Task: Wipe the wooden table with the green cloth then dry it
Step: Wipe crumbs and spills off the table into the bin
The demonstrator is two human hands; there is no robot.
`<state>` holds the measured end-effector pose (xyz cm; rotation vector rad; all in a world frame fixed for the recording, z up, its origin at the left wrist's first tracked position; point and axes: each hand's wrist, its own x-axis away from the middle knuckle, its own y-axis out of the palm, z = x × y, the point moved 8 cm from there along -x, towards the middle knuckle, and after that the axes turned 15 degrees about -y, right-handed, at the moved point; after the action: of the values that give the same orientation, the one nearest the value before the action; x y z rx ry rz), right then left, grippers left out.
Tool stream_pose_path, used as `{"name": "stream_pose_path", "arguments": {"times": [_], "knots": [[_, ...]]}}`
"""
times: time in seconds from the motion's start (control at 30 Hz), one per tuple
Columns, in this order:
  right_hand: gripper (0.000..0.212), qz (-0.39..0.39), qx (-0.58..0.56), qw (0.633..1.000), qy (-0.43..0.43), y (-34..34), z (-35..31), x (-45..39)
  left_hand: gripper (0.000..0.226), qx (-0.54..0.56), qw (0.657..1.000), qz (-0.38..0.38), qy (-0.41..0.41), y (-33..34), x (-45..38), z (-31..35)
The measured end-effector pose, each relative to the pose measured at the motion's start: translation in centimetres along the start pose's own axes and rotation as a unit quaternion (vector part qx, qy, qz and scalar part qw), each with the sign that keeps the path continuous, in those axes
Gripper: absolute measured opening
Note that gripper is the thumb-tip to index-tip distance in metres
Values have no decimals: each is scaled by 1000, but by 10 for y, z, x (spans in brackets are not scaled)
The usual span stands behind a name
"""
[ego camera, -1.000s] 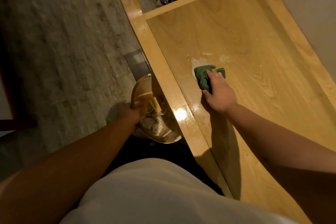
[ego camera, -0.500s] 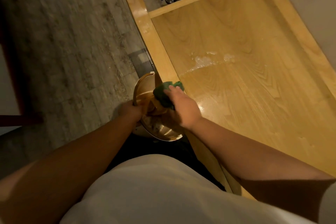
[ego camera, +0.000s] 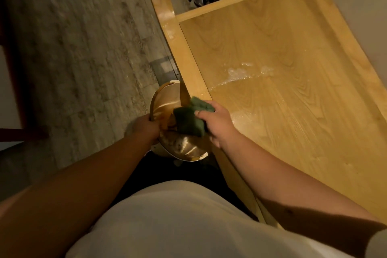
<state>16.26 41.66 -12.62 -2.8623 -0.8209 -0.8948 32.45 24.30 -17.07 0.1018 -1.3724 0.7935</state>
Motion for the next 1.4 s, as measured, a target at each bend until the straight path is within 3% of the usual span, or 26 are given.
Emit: {"name": "stream_pose_path", "arguments": {"times": [0.1,0.2,0.3,0.4,0.53,0.63,0.7,0.87,1.03,1.4], "knots": [[38,31,-187,982,15,-27,-26,-11,33,21,1000,-10,3,2,-1,3],[47,77,-222,972,-26,-71,-57,-26,21,26,1000,-5,3,4,-7,3],[41,144,-207,964,-88,-125,-90,-39,20,21,1000,-5,6,6,-11,3],[35,216,-110,954,-174,-184,-126,-46,24,21,1000,-2,-2,7,-12,2],[42,265,170,912,-264,-243,-153,-57,26,24,1000,19,-3,9,-11,3],[65,156,454,857,-189,-249,-125,-87,23,24,999,25,-6,11,-7,4],[71,81,546,821,-143,-245,-105,-102,23,23,999,29,-7,11,-7,3],[66,54,574,803,-153,-237,-109,-114,23,9,999,32,-9,13,-5,4],[68,20,597,780,-188,-212,-106,-113,40,10,999,24,-26,14,-1,2],[71,-118,591,754,-263,-116,-99,-106,36,9,999,44,-24,13,2,7]]}}
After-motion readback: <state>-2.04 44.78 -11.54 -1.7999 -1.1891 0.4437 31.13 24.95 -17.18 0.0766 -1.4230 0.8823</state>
